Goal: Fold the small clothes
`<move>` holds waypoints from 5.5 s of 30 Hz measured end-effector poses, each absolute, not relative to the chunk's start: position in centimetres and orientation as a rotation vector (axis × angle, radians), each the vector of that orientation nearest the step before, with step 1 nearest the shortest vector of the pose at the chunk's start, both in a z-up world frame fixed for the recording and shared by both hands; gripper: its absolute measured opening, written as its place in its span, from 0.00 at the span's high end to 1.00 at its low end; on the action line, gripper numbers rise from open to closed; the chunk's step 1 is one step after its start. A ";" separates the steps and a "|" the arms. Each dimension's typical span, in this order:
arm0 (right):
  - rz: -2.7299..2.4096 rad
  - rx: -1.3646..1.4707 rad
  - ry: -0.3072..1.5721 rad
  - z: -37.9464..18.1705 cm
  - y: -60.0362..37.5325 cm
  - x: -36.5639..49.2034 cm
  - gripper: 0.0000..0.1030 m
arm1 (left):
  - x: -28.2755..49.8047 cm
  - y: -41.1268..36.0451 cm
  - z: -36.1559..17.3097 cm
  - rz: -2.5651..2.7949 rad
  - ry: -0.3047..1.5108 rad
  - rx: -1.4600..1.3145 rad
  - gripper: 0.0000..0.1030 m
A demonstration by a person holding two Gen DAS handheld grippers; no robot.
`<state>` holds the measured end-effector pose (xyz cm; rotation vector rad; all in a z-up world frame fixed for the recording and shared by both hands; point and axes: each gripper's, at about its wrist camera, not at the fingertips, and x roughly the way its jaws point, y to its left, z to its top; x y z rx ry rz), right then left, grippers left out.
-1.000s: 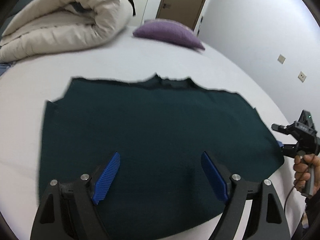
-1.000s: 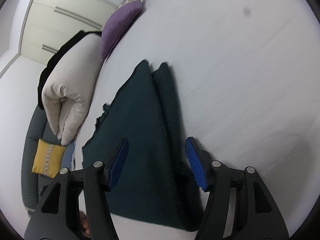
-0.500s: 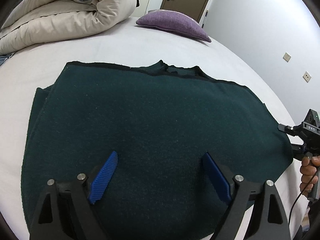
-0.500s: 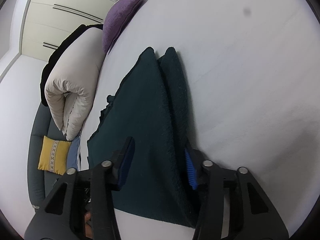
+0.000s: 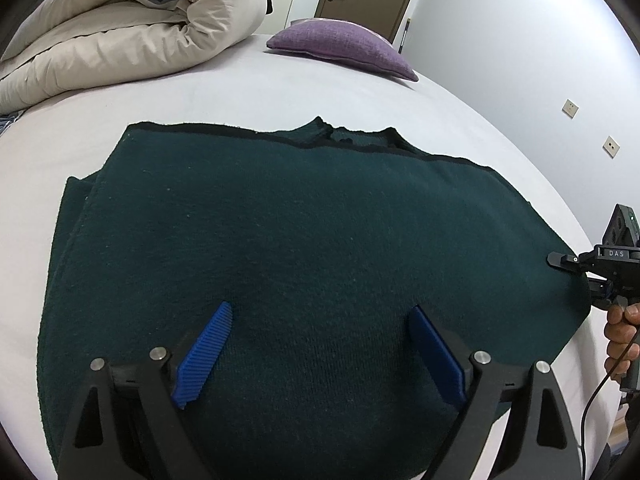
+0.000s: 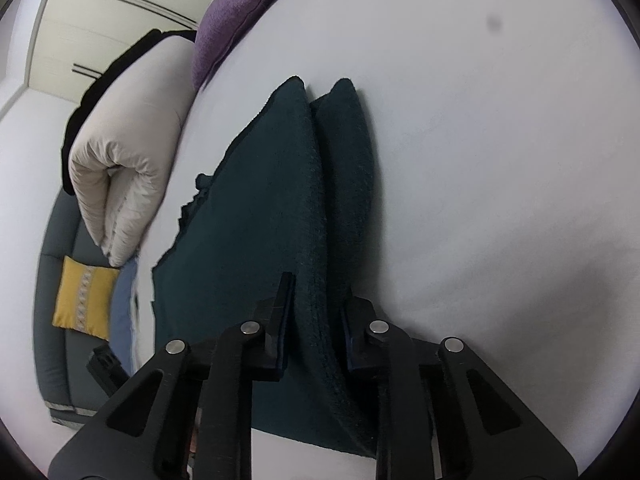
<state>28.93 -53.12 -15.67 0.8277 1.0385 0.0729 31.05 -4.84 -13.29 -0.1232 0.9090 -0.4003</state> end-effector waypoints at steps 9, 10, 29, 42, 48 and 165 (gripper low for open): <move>-0.015 0.626 1.070 -13.4 -50.7 30.2 0.86 | 30.9 -5.0 -13.3 -0.393 0.903 -0.120 0.11; -0.015 0.626 1.070 -13.4 -50.7 30.2 0.86 | 30.9 -5.0 -13.3 -0.394 0.902 -0.122 0.11; 0.267 -0.134 1.085 -7.0 -25.4 34.0 0.87 | 30.6 1.4 -12.6 -0.508 0.873 -0.545 0.15; 0.286 -0.025 1.047 -9.0 -26.8 31.9 0.86 | 36.5 -2.5 -11.7 -0.630 1.006 -0.687 0.08; 0.312 0.008 1.028 -9.6 -27.1 31.6 0.82 | 38.4 -5.3 -12.2 -0.639 1.092 -0.655 0.12; 0.702 0.534 1.104 -12.4 -32.6 25.3 0.63 | 29.3 12.4 -11.9 -0.482 0.876 -0.453 0.92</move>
